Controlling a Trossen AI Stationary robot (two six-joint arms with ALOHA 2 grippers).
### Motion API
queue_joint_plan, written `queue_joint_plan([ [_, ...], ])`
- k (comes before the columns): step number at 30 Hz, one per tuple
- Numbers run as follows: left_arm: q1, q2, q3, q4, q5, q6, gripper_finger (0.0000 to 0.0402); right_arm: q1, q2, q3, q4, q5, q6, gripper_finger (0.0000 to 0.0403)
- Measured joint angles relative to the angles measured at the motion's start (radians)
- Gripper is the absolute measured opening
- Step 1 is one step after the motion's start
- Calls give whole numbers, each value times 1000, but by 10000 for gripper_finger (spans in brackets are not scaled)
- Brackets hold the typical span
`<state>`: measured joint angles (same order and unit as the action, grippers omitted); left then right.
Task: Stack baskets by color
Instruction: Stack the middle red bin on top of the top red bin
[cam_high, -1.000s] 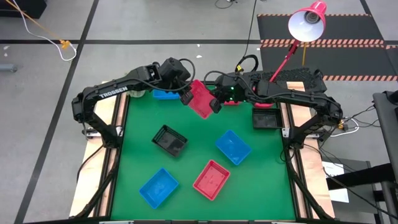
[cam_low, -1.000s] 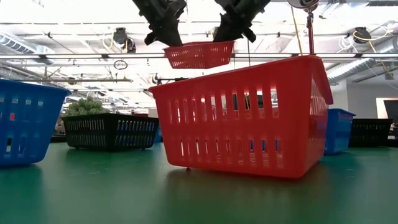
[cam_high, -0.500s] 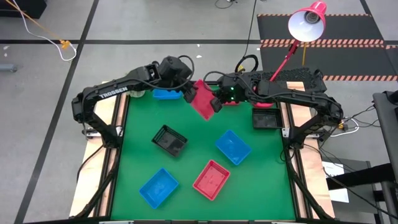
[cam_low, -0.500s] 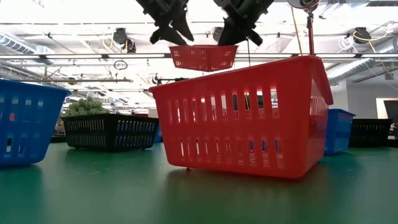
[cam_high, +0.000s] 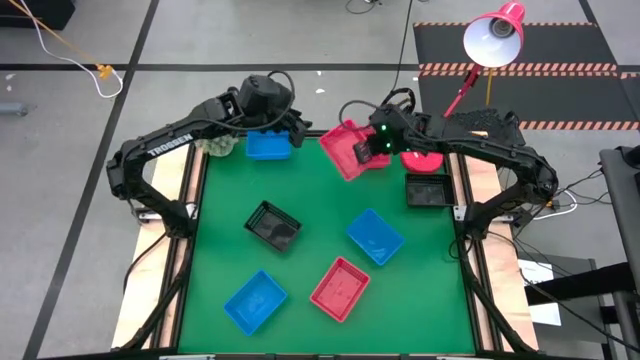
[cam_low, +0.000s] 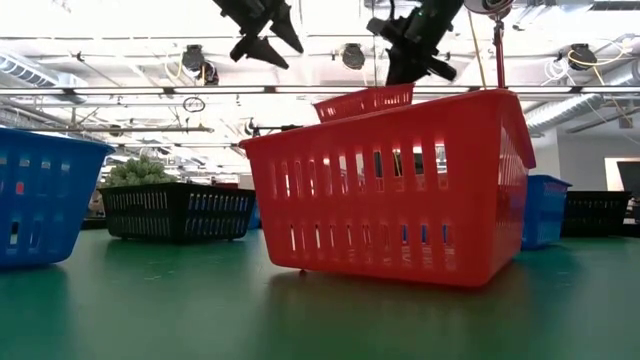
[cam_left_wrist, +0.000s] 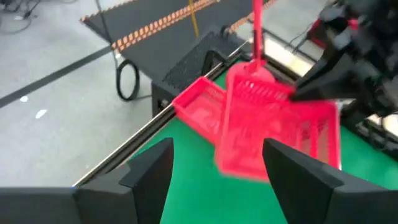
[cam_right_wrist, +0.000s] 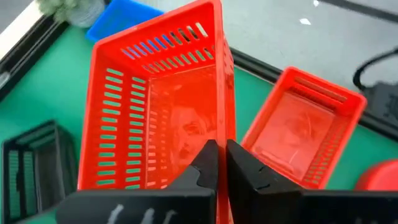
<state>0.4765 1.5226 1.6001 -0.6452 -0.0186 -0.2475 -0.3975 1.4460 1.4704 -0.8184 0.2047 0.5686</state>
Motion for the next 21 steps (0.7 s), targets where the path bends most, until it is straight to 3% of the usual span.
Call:
queue_joint_plan([
  [5,21,2,-1,-18,42,12,228,-79,0,0,-5,0,104,4],
  [15,24,2,-1,-34,52,63,207,-229,0,-23,12,0,135,8],
  [21,23,2,-2,-53,52,63,207,-287,0,-120,108,-78,178,10],
])
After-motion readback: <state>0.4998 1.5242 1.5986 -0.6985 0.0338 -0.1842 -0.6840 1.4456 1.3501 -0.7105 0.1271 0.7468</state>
